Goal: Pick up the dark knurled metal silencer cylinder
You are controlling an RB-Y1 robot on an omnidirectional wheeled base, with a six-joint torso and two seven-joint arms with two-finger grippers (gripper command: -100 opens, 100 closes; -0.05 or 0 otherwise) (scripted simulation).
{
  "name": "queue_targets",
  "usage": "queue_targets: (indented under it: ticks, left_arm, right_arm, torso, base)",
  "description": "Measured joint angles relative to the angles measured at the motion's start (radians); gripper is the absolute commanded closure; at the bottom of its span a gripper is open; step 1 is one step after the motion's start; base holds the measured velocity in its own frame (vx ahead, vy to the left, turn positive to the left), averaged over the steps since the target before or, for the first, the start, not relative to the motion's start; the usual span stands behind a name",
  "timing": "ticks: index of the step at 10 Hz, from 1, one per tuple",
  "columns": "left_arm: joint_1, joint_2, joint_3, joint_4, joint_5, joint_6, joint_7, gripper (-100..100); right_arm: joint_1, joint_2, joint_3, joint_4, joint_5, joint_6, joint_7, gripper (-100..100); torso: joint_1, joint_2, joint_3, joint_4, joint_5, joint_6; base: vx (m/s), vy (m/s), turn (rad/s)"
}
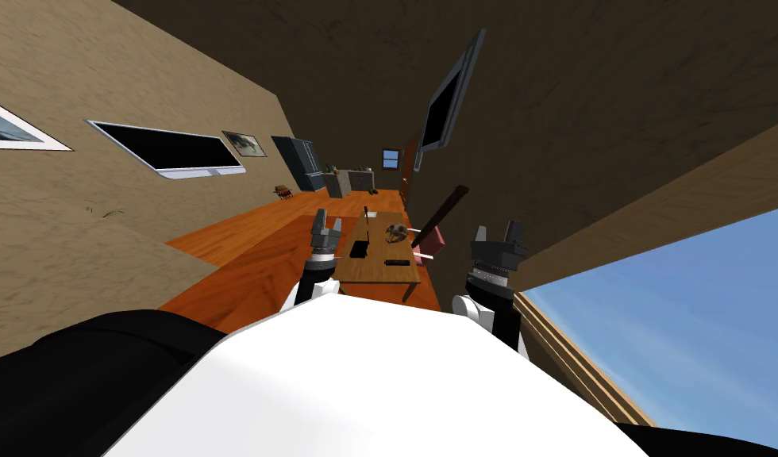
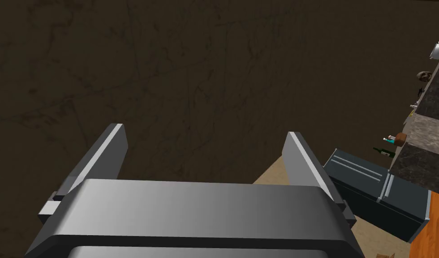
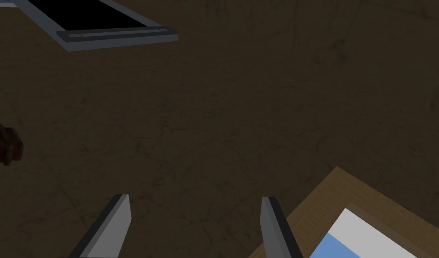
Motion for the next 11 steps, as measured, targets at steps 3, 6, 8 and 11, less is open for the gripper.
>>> queue_targets:
  ticks: [3, 6, 8, 11]
  left_arm:
    - [-0.050, 0.053, 0.014, 0.050, -0.007, 0.036, -0.001, -100]
    - [-0.127, 0.098, 0.047, 0.135, -0.008, 0.084, 0.005, -100]
    - [-0.194, 0.115, 0.065, 0.191, -0.014, 0.142, 0.007, -100]
    - [-0.269, 0.130, 0.087, 0.274, -0.018, 0.195, 0.010, -100]
  right_arm:
    - [0.000, 0.000, 0.000, 0.000, 0.000, 0.000, 0.000, 0]
    - [0.000, 0.000, 0.000, 0.000, 0.000, 0.000, 0.000, 0]
    - [0.000, 0.000, 0.000, 0.000, 0.000, 0.000, 0.000, 0]
    - [0.000, 0.000, 0.000, 0.000, 0.000, 0.000, 0.000, 0]
  torso:
    - [-0.007, 0.009, 0.005, 0.002, -0.002, 0.000]
    - [-0.008, 0.006, 0.003, 0.001, -0.002, 0.000]
    - [-0.008, 0.007, 0.004, 0.002, -0.002, 0.000]
    - [-0.009, 0.003, 0.002, 0.001, -0.002, 0.000]
  base:
    - [-0.141, -0.111, -0.040]
    - [-0.095, -0.121, -0.074]
    - [-0.084, -0.122, -0.047]
    - [-0.048, -0.119, -0.054]
